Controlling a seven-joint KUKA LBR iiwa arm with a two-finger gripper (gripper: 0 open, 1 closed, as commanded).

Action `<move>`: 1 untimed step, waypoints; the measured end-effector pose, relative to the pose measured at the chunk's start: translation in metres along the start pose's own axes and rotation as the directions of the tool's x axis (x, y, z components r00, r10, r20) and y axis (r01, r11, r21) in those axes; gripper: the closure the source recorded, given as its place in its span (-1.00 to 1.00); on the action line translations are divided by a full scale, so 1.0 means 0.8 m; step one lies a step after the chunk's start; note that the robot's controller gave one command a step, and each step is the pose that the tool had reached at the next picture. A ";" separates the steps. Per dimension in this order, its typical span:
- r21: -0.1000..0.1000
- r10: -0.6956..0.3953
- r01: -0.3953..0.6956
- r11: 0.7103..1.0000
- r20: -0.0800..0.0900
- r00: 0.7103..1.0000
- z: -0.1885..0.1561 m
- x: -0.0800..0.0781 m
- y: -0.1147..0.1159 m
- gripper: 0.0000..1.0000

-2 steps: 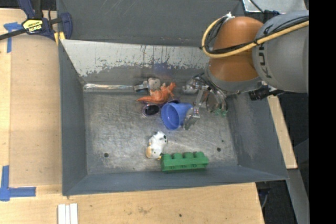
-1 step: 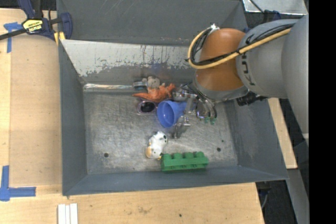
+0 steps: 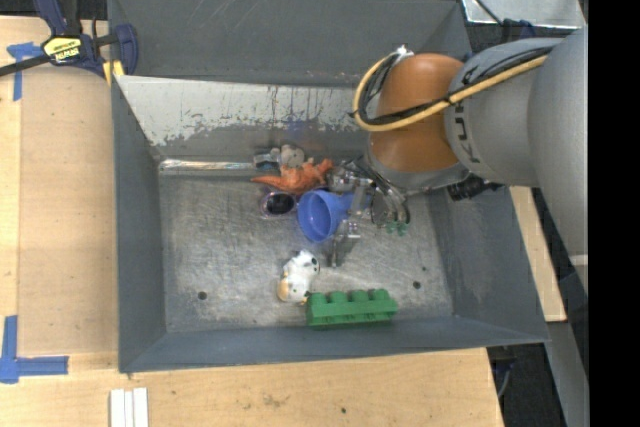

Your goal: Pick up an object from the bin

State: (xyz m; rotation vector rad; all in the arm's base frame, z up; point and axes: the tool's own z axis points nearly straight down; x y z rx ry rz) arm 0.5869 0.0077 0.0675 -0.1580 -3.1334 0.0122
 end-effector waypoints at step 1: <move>0.000 0.001 -0.001 1.000 0.001 1.000 0.000 0.000 0.000 1.00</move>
Offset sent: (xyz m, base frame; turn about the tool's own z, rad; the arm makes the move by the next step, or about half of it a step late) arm 0.0000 0.0000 0.0095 0.0000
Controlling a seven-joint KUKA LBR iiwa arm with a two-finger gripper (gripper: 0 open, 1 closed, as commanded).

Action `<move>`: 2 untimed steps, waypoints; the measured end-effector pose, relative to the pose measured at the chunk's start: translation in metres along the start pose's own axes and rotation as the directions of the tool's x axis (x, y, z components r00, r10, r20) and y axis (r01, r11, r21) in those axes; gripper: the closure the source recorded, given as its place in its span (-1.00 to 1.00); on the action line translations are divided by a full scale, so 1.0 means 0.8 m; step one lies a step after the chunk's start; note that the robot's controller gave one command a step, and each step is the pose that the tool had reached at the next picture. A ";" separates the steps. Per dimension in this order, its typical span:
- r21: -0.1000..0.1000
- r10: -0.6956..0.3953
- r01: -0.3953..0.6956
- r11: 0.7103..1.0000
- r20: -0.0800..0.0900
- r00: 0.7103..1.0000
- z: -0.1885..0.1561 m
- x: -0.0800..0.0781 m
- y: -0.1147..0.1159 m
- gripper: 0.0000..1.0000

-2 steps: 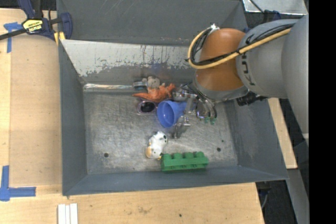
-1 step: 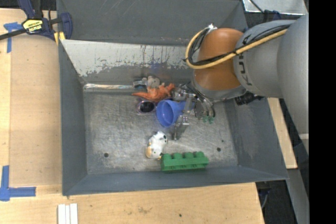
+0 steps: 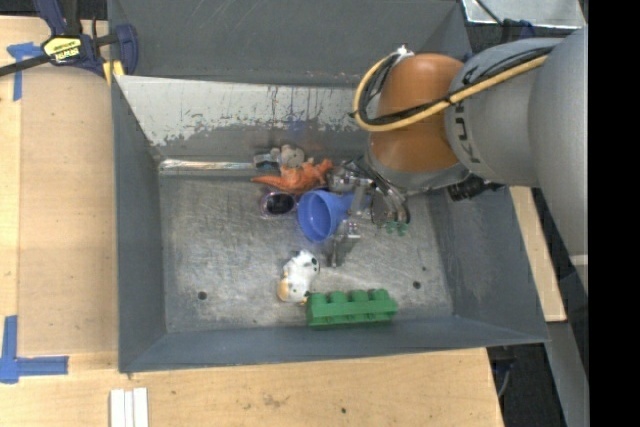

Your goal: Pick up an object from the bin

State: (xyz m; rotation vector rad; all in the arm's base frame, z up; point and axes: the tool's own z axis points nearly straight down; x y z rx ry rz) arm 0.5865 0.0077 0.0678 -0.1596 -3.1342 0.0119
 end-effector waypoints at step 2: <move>-0.003 0.001 -0.001 1.000 0.001 1.000 -0.005 0.000 -0.001 1.00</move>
Offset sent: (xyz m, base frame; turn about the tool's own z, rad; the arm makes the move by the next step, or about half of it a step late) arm 0.0000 0.0001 0.0044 0.0000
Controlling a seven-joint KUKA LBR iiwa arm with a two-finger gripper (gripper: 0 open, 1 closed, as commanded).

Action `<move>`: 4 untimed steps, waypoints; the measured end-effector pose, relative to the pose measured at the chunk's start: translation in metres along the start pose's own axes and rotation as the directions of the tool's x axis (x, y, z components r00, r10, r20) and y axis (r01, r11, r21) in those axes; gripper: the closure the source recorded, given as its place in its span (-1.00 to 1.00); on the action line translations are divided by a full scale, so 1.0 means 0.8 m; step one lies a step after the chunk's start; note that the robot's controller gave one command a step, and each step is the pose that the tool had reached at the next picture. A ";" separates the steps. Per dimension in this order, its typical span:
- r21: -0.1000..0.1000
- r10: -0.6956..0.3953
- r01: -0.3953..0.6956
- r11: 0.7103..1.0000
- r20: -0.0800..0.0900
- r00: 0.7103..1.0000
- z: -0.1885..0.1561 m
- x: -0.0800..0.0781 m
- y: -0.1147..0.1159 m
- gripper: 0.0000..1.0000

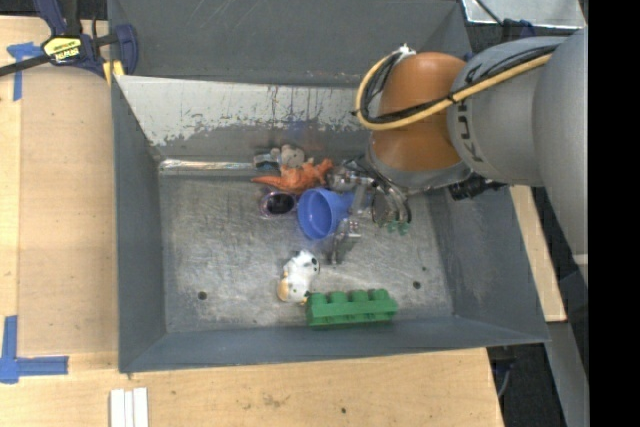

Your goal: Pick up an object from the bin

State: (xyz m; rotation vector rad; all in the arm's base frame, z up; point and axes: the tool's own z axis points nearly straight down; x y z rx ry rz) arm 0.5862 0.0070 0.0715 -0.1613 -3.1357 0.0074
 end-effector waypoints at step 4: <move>-0.004 0.000 0.000 1.000 -0.001 1.000 -0.067 0.002 0.000 1.00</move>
Offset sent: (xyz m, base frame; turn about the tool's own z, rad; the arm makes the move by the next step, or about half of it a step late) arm 0.0000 0.0001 0.0552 0.0000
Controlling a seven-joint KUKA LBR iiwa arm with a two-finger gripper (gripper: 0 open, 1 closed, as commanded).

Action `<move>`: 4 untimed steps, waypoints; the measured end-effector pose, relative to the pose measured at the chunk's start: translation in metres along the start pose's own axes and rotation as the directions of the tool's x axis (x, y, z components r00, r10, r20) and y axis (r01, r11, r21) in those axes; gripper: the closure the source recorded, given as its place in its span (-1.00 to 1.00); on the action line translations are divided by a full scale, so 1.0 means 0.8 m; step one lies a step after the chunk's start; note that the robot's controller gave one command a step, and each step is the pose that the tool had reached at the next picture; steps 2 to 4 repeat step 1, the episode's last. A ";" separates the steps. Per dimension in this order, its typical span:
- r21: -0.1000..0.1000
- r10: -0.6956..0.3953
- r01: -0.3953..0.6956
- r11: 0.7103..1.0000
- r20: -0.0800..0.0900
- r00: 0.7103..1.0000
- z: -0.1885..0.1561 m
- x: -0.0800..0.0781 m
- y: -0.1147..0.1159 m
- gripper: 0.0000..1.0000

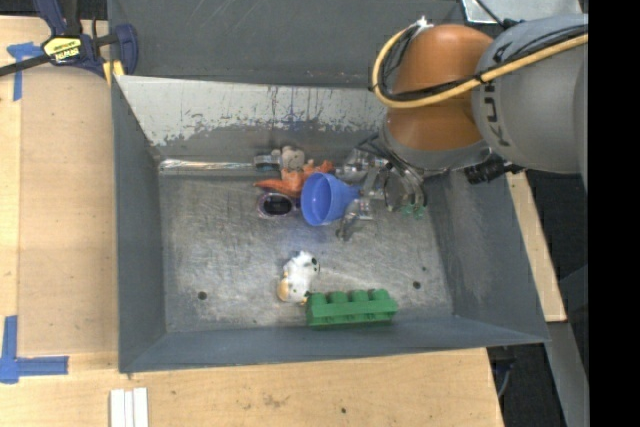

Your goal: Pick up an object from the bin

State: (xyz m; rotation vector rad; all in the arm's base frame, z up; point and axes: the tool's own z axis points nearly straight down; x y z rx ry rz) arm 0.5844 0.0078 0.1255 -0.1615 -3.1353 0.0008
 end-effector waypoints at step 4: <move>-0.001 0.000 0.000 1.000 0.006 1.000 -0.022 -0.001 0.000 1.00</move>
Offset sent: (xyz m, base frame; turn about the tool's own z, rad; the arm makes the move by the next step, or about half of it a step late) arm 0.0001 0.0001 0.0462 0.0000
